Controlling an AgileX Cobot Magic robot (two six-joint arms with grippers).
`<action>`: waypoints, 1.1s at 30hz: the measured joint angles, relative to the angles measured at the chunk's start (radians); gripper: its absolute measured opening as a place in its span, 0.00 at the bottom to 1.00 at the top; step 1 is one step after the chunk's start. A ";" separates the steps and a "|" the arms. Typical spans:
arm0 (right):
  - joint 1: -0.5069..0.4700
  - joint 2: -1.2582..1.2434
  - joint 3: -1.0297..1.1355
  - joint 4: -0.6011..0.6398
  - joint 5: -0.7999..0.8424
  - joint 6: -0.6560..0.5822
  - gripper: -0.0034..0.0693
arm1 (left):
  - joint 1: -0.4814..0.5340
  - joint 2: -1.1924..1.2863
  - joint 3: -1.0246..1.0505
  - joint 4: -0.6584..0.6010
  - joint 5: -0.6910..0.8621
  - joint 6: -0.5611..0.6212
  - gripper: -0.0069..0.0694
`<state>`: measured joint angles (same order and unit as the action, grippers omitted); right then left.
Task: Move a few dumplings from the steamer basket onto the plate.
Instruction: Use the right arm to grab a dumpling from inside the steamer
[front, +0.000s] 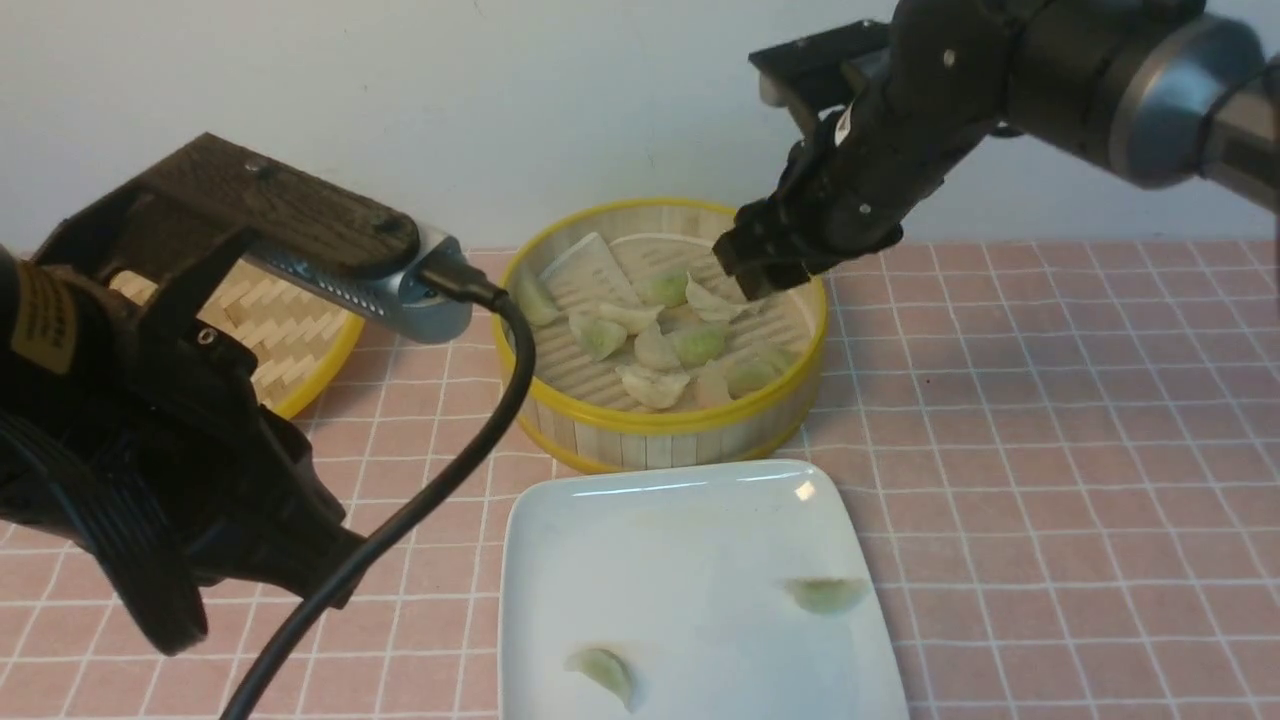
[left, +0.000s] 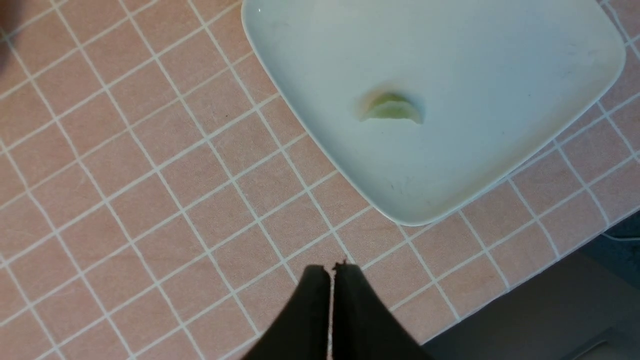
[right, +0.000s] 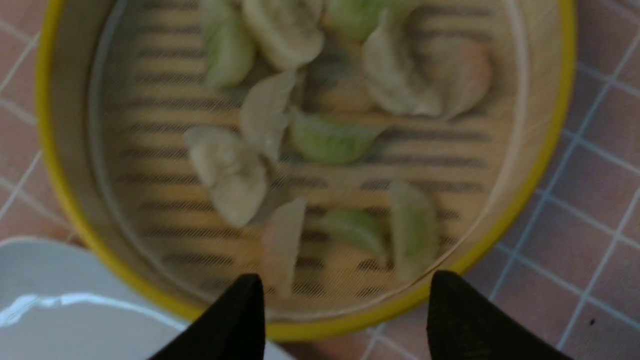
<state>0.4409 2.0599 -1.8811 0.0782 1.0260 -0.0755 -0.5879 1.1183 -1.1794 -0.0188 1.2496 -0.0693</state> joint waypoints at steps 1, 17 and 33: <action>-0.011 0.044 -0.052 0.003 0.016 -0.019 0.60 | 0.000 0.000 0.000 0.000 0.000 0.000 0.08; -0.013 0.395 -0.392 -0.096 0.158 -0.022 0.60 | 0.000 0.000 0.000 -0.001 0.000 -0.001 0.08; -0.014 0.452 -0.450 -0.025 0.186 0.014 0.45 | 0.000 0.000 0.000 -0.004 0.000 -0.002 0.08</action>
<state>0.4272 2.5121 -2.3313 0.0532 1.2119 -0.0616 -0.5879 1.1183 -1.1794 -0.0227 1.2496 -0.0711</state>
